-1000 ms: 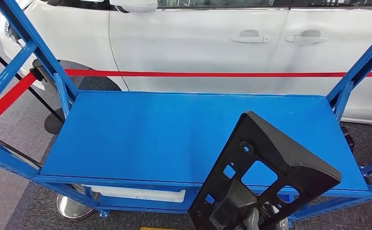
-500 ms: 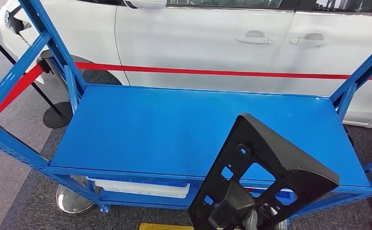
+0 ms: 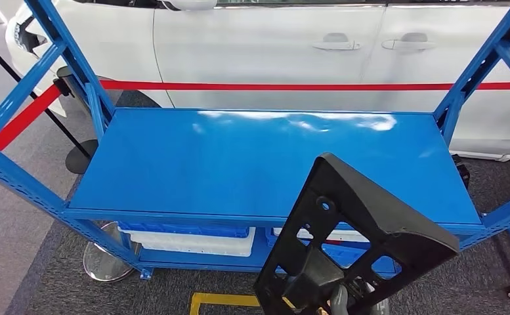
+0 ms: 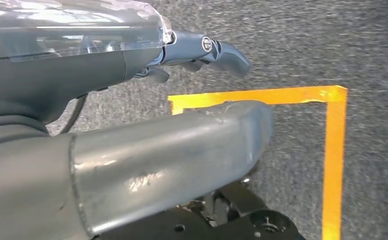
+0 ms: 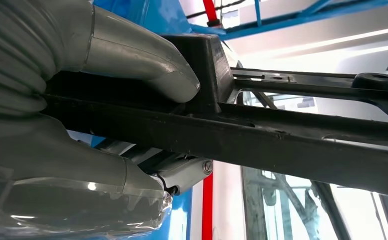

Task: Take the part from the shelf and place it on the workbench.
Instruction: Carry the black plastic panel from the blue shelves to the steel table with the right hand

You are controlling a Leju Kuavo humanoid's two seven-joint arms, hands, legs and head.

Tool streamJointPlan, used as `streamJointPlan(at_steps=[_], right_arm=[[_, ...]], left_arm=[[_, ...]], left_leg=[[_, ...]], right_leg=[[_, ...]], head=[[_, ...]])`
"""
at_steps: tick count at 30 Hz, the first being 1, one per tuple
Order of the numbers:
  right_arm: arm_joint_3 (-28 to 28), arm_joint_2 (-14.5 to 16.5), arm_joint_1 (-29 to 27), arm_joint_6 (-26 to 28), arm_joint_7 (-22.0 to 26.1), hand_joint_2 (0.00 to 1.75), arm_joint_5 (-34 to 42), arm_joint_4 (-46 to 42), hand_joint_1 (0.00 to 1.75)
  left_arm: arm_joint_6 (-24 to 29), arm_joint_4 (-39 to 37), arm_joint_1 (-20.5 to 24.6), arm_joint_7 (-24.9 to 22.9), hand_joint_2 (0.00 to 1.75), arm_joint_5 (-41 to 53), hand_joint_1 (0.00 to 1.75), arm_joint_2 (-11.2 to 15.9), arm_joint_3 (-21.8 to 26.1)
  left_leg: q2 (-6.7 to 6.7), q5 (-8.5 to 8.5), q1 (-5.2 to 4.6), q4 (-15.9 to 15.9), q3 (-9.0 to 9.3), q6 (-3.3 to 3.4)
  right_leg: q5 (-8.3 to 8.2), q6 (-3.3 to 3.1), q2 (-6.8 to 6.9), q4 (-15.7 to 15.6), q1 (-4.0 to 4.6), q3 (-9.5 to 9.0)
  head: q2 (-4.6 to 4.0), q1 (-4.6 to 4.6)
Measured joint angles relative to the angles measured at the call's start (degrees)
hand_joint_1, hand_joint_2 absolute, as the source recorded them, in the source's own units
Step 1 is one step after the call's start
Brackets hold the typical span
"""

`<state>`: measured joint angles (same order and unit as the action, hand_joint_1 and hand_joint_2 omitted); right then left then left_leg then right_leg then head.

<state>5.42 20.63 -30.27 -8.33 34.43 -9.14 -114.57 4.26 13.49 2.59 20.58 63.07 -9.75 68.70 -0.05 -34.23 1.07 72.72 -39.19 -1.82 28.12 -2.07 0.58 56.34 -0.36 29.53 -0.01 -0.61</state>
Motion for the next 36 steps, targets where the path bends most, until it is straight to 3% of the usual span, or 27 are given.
streamJointPlan(at_steps=[1,2,4,5,7,9,10,12,14,15,16,17,19,21,23,25,26,28,29,30,31,33,34,35,36], right_arm=[[0.22,0.0,0.13,0.0,0.01,1.75,-0.4,0.0,1.75],[0.44,0.0,0.25,0.04,0.03,1.75,-0.84,0.0,1.75],[0.86,0.0,0.46,0.36,0.17,1.75,-1.8,-0.04,1.75],[1.09,0.0,0.54,0.67,0.28,1.75,-2.28,-0.14,1.75],[1.53,0.01,0.78,1.47,0.43,1.75,-3.2,-0.37,1.75],[1.82,0.02,0.99,2.15,0.48,1.75,-3.74,-0.51,1.75],[1.91,0.02,1.02,2.37,0.48,1.75,-3.85,-0.56,1.75],[2.01,0.02,1.03,2.56,0.48,1.75,-3.96,-0.7,1.75],[2.02,0.01,1.07,2.64,0.46,1.75,-4.02,-0.79,1.75],[2.01,0.01,1.08,2.67,0.46,1.75,-4.03,-0.79,1.75],[2.01,0.01,1.08,2.7,0.45,1.75,-4.04,-0.79,1.75],[2.0,0.0,1.08,2.71,0.45,1.75,-4.04,-0.79,1.75],[2.01,0.0,1.11,2.73,0.45,1.75,-4.04,-0.8,1.75],[2.03,0.0,1.21,2.76,0.43,1.75,-4.05,-0.81,1.75],[2.04,0.0,1.3,2.78,0.41,1.75,-4.06,-0.83,1.75],[2.04,0.01,1.29,2.82,0.36,1.75,-4.05,-0.83,1.75],[2.04,0.04,1.29,2.86,0.31,1.75,-4.04,-0.83,1.75],[2.03,0.1,1.29,2.98,0.21,1.75,-3.96,-0.82,1.75],[2.02,0.13,1.27,3.08,0.17,1.75,-3.92,-0.82,1.75],[1.99,0.13,1.26,3.18,0.14,1.75,-3.87,-0.81,1.75],[1.97,0.13,1.25,3.29,0.1,1.75,-3.81,-0.81,1.75],[1.9,0.13,1.22,3.42,0.01,1.75,-3.43,-0.81,1.75],[1.84,0.13,1.21,3.43,-0.02,1.75,-3.1,-0.81,1.75],[1.78,0.13,1.22,3.39,-0.04,1.75,-2.77,-0.82,1.75],[1.73,0.13,1.25,3.34,-0.03,1.75,-2.5,-0.84,1.75]], left_arm=[[-0.06,0.01,0.02,-0.01,0.0,0.16,0.0,0.03,0.01],[-0.1,0.01,0.03,-0.05,0.0,0.29,0.0,0.06,0.01],[-0.19,0.04,0.13,-0.22,0.0,0.47,0.0,0.1,0.02],[-0.25,0.05,0.24,-0.32,0.0,0.49,0.0,0.11,0.02],[-0.35,0.09,0.46,-0.46,0.0,0.5,0.0,0.1,0.02],[-0.39,0.09,0.51,-0.55,0.0,0.51,0.0,0.08,0.02],[-0.41,0.09,0.51,-0.59,0.0,0.51,0.0,0.05,0.03],[-0.47,0.09,0.55,-0.65,0.0,0.51,0.0,0.01,0.04],[-0.52,0.09,0.57,-0.67,0.0,0.51,0.0,0.02,0.04],[-0.54,0.09,0.57,-0.67,0.0,0.51,0.0,0.02,0.04],[-0.54,0.09,0.57,-0.67,0.0,0.51,0.0,0.01,0.04],[-0.54,0.09,0.57,-0.67,0.0,0.51,0.0,0.01,0.04],[-0.57,0.09,0.59,-0.68,0.0,0.54,0.0,-0.01,0.04],[-0.67,0.09,0.6,-0.69,0.0,0.57,0.0,-0.02,0.04],[-0.87,0.09,0.6,-0.69,0.0,0.58,0.0,-0.04,0.05],[-1.1,0.09,0.55,-0.69,0.0,0.58,0.0,-0.02,0.11],[-1.2,0.09,0.52,-0.69,0.0,0.58,0.0,0.01,0.16],[-1.36,0.09,0.47,-0.73,0.0,0.59,0.0,0.04,0.26],[-1.43,0.09,0.47,-0.74,0.0,0.6,0.0,0.03,0.28],[-1.5,0.09,0.48,-0.76,0.0,0.6,0.0,0.02,0.31],[-1.53,0.09,0.5,-0.76,0.0,0.6,0.0,0.02,0.32],[-1.56,0.09,0.52,-0.76,0.0,0.59,0.0,0.03,0.36],[-1.57,0.09,0.52,-0.76,0.0,0.58,0.0,0.04,0.38],[-1.57,0.09,0.5,-0.76,0.0,0.58,0.0,0.08,0.41],[-1.56,0.1,0.46,-0.78,0.0,0.6,0.0,0.12,0.44]], left_leg=[[0.0,0.26,0.0,1.25,0.57,-0.01],[0.0,1.55,-0.01,0.51,2.1,0.05],[-0.02,4.05,-0.07,-5.91,7.47,0.51],[-0.04,4.23,-0.21,-9.97,10.3,0.81],[-0.08,3.37,-0.58,-14.92,13.17,1.4],[0.01,3.66,-0.64,-15.86,13.01,2.07],[0.14,4.19,-0.54,-16.03,12.66,2.53],[0.43,5.46,-0.24,-16.33,11.45,3.4],[0.59,6.54,-0.35,-16.13,9.9,3.75],[0.64,7.08,-0.39,-15.98,9.11,3.75],[0.68,7.6,-0.42,-15.78,8.32,3.68],[0.69,8.08,-0.43,-15.53,7.52,3.56],[0.67,8.81,-0.42,-14.85,6.07,3.22],[0.61,9.41,-0.55,-14.15,5.07,2.69],[0.59,10.22,-0.59,-13.99,4.59,1.96],[0.47,10.51,-0.46,-13.87,4.26,1.25],[0.38,9.28,-0.4,-12.98,3.83,0.99],[0.27,4.01,-0.27,-8.14,2.35,0.64],[0.27,1.16,-0.26,-4.57,1.55,0.5],[0.28,-0.56,-0.25,-1.21,1.04,0.38],[0.28,-0.71,-0.25,1.15,1.02,0.31],[0.07,2.72,-0.27,0.89,3.21,0.52],[-0.53,4.57,-0.31,-1.93,5.62,0.86],[-1.47,5.14,-0.37,-6.02,8.64,1.32],[-2.33,4.65,-0.41,-10.37,11.54,1.69]], right_leg=[[-0.45,0.03,0.04,0.28,0.1,0.86],[-0.84,0.11,0.06,0.64,0.16,1.73],[-1.42,0.38,0.07,1.49,0.19,3.22],[-1.65,0.6,0.08,1.91,0.24,3.76],[-2.26,1.25,0.18,2.36,0.26,4.35],[-2.87,1.98,0.2,2.43,0.23,4.63],[-2.41,2.3,0.06,2.75,0.19,4.9],[1.39,2.82,-0.24,5.81,0.1,6.13],[6.77,3.21,-0.36,12.29,-0.07,7.92],[8.05,3.41,-0.36,15.44,-0.17,8.47],[7.87,3.55,-0.36,17.25,-0.27,8.37],[6.53,3.61,-0.35,17.25,-0.36,7.39],[3.25,3.47,-0.35,11.62,-0.51,2.67],[3.02,3.02,-0.41,3.93,-0.33,-2.36],[3.77,2.34,-0.46,0.62,0.04,-3.89],[2.97,1.43,-0.32,0.27,0.0,-3.12],[2.36,0.89,-0.19,0.15,-0.1,-2.6],[1.08,0.1,0.07,0.09,-0.17,-1.23],[0.46,-0.1,0.1,0.17,-0.08,-0.38],[-0.05,-0.13,0.12,0.3,0.03,0.5],[-0.57,-0.08,0.01,0.47,0.13,1.42],[-1.48,0.21,-0.44,0.97,0.23,3.26],[-1.97,0.39,-0.79,1.27,0.24,4.06],[-2.38,0.59,-1.1,1.55,0.32,4.72],[-2.79,0.81,-1.44,1.79,0.37,5.19]], head=[[0.0,-0.02],[0.0,-0.01],[0.01,-0.03],[0.01,-0.03],[0.01,-0.03],[0.01,-0.02],[0.01,-0.01],[0.01,0.22],[0.0,0.43],[-0.01,0.46],[-0.01,0.46],[-0.01,0.48],[0.01,0.48],[0.01,0.44],[0.01,0.42],[0.0,0.45],[0.0,0.39],[0.0,0.23],[0.0,0.13],[0.0,0.08],[0.0,0.07],[0.01,0.06],[0.01,0.05],[0.01,0.06],[0.01,0.07]])
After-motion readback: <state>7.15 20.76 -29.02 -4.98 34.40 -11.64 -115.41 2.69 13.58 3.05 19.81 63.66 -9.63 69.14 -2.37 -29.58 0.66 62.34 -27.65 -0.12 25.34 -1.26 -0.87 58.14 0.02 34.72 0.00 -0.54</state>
